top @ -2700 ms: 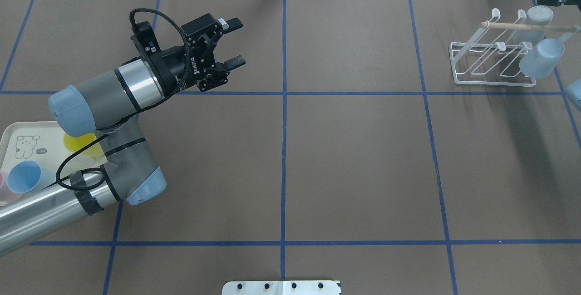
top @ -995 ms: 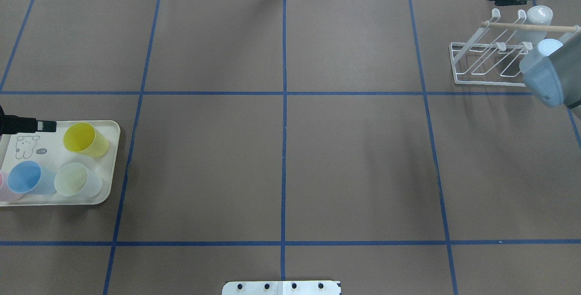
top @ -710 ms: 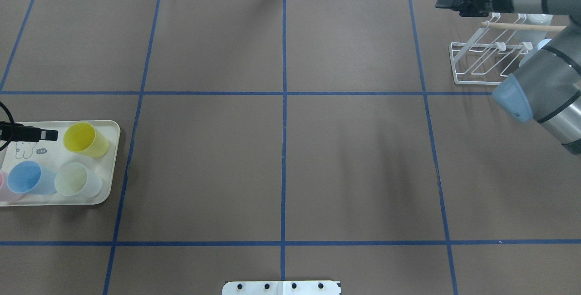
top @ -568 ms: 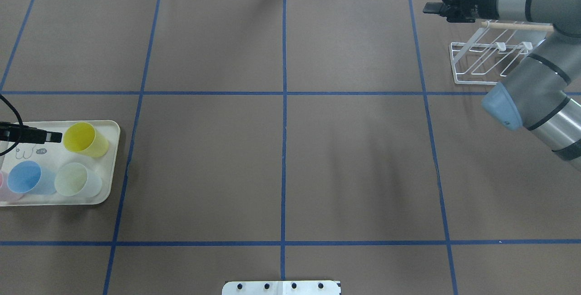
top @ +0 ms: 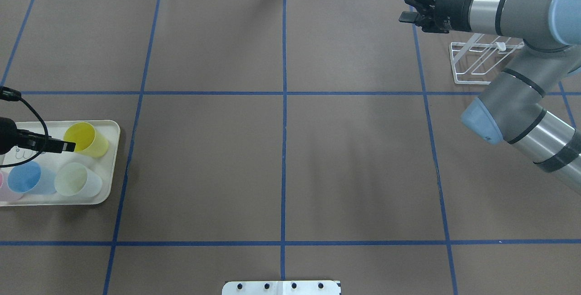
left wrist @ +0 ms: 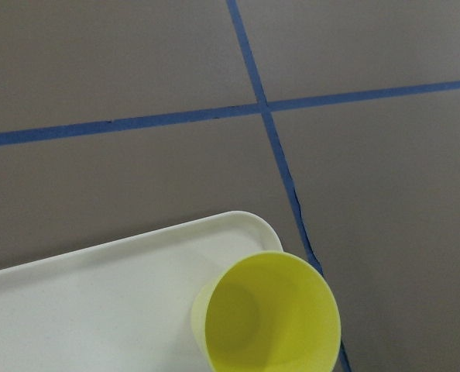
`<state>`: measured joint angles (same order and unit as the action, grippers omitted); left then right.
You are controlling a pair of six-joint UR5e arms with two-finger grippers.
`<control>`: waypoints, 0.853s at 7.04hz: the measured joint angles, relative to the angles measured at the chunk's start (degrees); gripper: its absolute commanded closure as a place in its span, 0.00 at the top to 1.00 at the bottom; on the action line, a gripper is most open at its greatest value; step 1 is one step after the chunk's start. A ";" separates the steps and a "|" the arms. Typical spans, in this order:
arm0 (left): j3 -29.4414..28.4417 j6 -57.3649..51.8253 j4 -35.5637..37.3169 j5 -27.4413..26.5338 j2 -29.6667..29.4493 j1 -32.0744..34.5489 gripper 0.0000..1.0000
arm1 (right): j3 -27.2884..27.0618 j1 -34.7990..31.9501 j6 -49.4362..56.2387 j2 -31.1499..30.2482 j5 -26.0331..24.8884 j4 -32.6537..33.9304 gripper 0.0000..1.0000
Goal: Transfer IKEA cup to right arm and place on rack
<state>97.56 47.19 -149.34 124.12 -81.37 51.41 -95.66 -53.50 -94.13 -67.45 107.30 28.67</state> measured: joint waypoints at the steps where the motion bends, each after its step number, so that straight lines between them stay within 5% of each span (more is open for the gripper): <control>1: -0.39 -0.88 0.28 0.12 -0.19 -0.01 0.82 | -0.03 0.10 -0.17 0.08 -0.05 -0.01 0.99; 6: -0.42 -4.35 4.73 1.08 -2.18 1.47 0.79 | -0.25 0.15 -0.36 0.20 0.01 -0.02 0.99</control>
<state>97.14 42.84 -144.61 125.21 -83.55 52.88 -95.90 -53.35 -94.49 -67.25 107.31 28.65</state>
